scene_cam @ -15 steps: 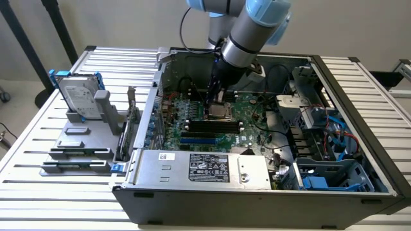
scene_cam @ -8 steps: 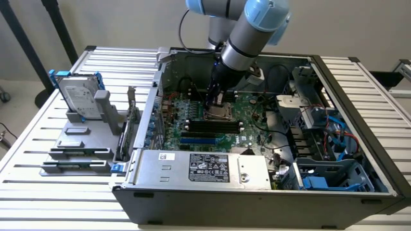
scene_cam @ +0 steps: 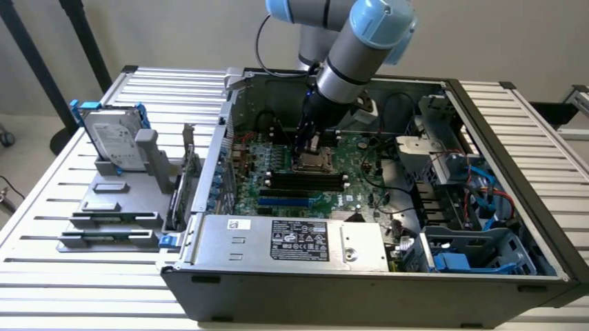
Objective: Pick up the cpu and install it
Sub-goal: 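Close the cpu cover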
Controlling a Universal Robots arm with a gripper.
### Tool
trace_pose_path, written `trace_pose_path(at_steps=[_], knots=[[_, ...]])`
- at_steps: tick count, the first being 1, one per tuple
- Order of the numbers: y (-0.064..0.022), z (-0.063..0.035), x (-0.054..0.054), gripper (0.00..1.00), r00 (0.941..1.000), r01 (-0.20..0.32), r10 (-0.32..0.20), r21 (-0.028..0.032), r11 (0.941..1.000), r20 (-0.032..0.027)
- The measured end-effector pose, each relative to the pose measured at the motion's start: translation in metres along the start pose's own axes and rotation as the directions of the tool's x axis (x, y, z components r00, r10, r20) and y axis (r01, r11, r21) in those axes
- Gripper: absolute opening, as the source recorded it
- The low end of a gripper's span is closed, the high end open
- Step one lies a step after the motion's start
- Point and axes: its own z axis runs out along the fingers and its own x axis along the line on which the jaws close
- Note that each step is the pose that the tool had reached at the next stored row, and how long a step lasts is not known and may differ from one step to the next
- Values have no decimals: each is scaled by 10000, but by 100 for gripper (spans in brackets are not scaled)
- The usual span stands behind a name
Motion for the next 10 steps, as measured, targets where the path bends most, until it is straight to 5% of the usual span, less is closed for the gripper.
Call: trace_pose_path(at_steps=[10], knots=[[-109,-114,-77,11,9999,16,-16,30,10000,-137]])
